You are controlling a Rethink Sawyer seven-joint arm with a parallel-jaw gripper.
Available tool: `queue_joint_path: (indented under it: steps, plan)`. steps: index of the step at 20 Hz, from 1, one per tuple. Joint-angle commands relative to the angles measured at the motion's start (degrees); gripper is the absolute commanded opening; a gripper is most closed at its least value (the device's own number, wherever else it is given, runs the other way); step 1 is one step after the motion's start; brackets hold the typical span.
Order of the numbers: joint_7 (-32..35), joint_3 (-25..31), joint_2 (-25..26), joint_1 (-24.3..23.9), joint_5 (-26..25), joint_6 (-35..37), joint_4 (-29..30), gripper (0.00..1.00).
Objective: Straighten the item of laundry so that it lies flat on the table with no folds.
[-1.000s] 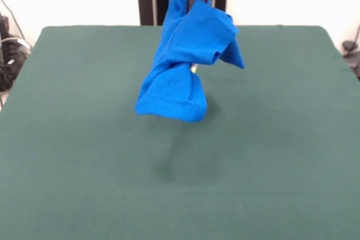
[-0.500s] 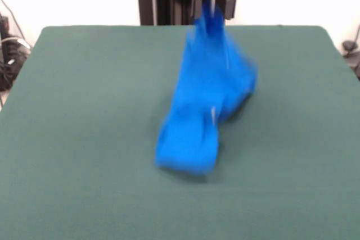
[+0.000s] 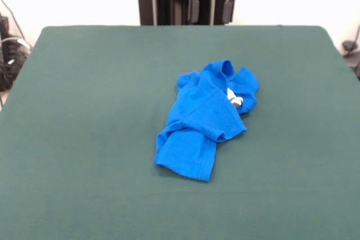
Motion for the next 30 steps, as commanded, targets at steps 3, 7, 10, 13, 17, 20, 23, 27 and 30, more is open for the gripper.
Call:
queue_joint_path:
  steps: [3,7,10,13,17,20,23,27,30]
  plan:
    - [10.46,3.86,7.21,0.51,1.41,-3.71,2.87,1.0]
    - [13.1,2.39,11.57,2.63,2.05,-6.21,0.71,1.0]
    - [14.85,0.69,14.51,5.19,3.53,-4.85,-3.3,1.0]
    - [13.46,0.8,17.28,5.81,4.24,-1.1,-7.63,1.0]
    - [11.76,1.61,22.66,5.54,5.43,2.13,-14.26,1.0]
    - [11.6,2.01,26.73,5.33,6.17,-0.93,-16.07,1.0]
    - [11.35,2.48,28.25,4.85,6.54,-3.02,-16.43,1.0]
    - [9.39,2.37,29.83,4.07,6.06,-2.05,-20.17,1.0]
    - [8.79,1.94,31.46,4.23,6.43,0.99,-24.57,1.0]
